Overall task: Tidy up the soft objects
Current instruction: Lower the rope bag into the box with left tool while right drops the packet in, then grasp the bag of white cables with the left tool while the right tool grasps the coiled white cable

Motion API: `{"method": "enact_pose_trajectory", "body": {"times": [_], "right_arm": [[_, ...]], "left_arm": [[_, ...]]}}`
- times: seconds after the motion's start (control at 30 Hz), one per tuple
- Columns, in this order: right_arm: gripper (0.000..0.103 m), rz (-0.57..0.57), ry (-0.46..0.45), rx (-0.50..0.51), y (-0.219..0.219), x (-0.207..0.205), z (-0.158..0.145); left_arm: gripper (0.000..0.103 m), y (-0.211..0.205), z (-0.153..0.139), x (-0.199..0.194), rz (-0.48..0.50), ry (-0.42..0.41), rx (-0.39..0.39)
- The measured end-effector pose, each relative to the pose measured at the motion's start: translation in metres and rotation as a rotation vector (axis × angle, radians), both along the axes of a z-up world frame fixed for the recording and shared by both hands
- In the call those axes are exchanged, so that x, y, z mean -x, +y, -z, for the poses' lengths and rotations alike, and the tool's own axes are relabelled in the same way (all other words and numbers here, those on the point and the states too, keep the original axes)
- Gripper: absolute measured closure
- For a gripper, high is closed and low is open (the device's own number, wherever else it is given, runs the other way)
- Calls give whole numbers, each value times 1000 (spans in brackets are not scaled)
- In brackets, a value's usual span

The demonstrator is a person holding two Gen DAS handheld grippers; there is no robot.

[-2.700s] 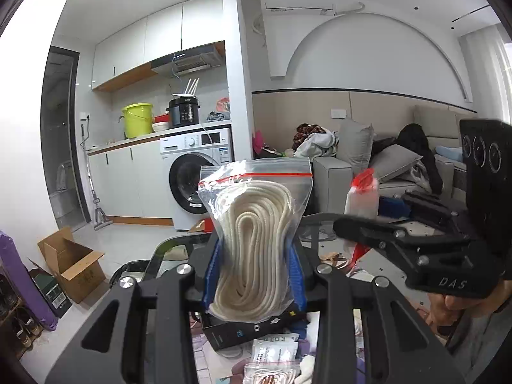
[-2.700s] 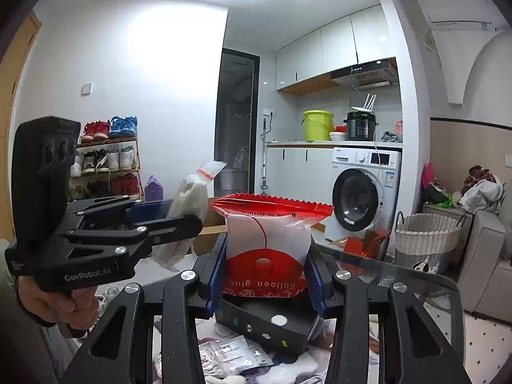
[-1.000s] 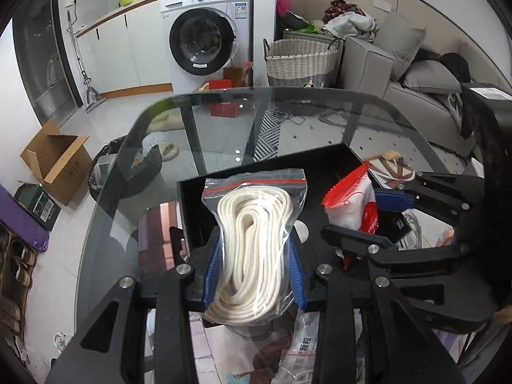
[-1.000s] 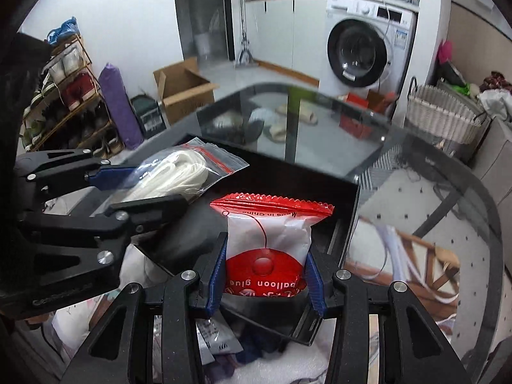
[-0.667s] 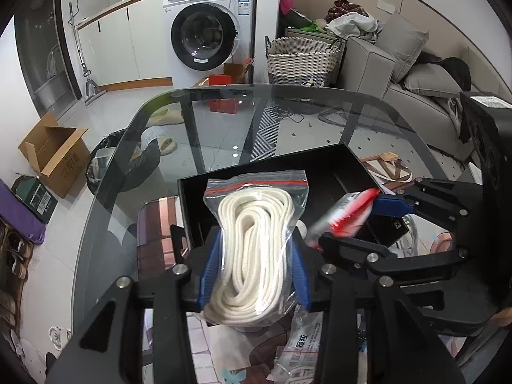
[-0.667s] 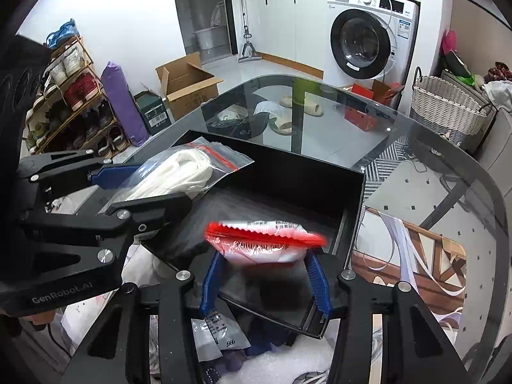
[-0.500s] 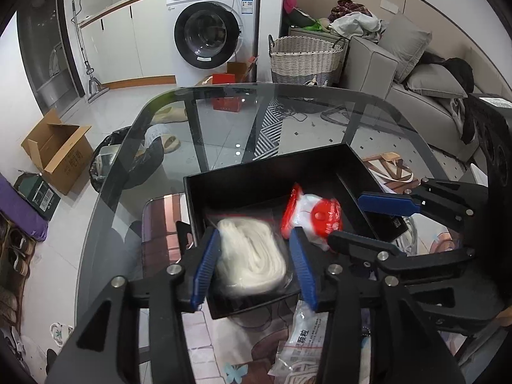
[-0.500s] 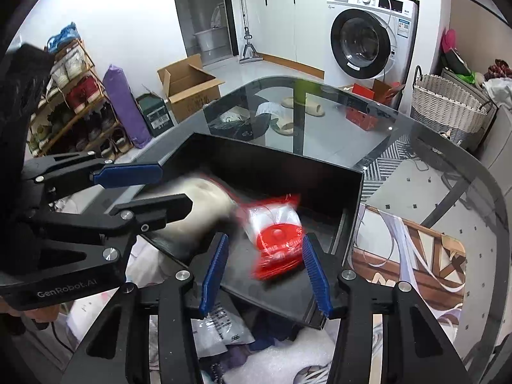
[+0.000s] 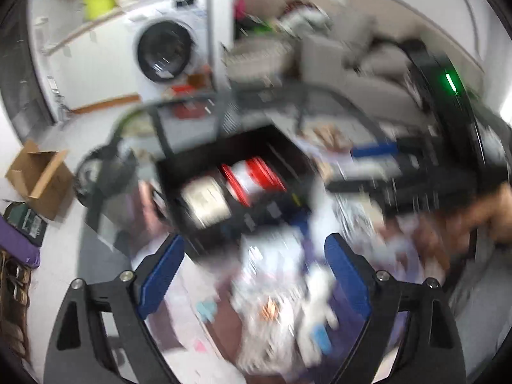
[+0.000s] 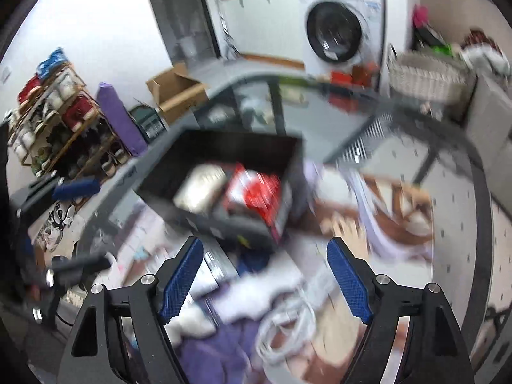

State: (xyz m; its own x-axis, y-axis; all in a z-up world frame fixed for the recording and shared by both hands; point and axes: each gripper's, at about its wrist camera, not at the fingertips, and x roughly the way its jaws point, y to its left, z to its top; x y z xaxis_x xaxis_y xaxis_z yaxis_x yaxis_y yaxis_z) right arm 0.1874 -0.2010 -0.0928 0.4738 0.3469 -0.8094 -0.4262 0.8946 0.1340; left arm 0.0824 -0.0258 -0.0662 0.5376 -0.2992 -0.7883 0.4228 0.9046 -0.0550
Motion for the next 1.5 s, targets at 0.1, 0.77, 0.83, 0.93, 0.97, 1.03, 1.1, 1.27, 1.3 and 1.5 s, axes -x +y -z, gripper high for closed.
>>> {"method": "enact_pose_trajectory", "body": {"times": [0.1,0.77,0.83,0.93,0.97,1.03,1.1,1.27,1.3,1.5], "right_arm": [[21,47,72,1,-23,4,20],[39,35,154,114,-26,-3,57],[39,34,163,110,-26,-3,57],[39,38,164,118,-28,-2,57],[39,39,166,121,-29,-2,57],[41,44,171,132,-31,-4,59],[43,48,185,131,-31,-7,63],[54,46,201,134,-29,-14,73],[62,32,181,152,-27,-14,72],[75,-72,226,184,-19,-3,66]], "left_arm": [[13,-6,23,6,25,48,-75],[39,15,71,-6,50,309,-46],[39,23,68,-5,27,301,-29],[39,27,66,-7,17,285,-45],[39,26,66,-8,23,293,-36],[37,19,70,-4,35,301,-49],[34,10,76,-1,49,302,-93],[55,6,79,1,65,267,-104],[61,9,77,1,63,263,-93],[66,33,64,-9,-35,216,-72]]}}
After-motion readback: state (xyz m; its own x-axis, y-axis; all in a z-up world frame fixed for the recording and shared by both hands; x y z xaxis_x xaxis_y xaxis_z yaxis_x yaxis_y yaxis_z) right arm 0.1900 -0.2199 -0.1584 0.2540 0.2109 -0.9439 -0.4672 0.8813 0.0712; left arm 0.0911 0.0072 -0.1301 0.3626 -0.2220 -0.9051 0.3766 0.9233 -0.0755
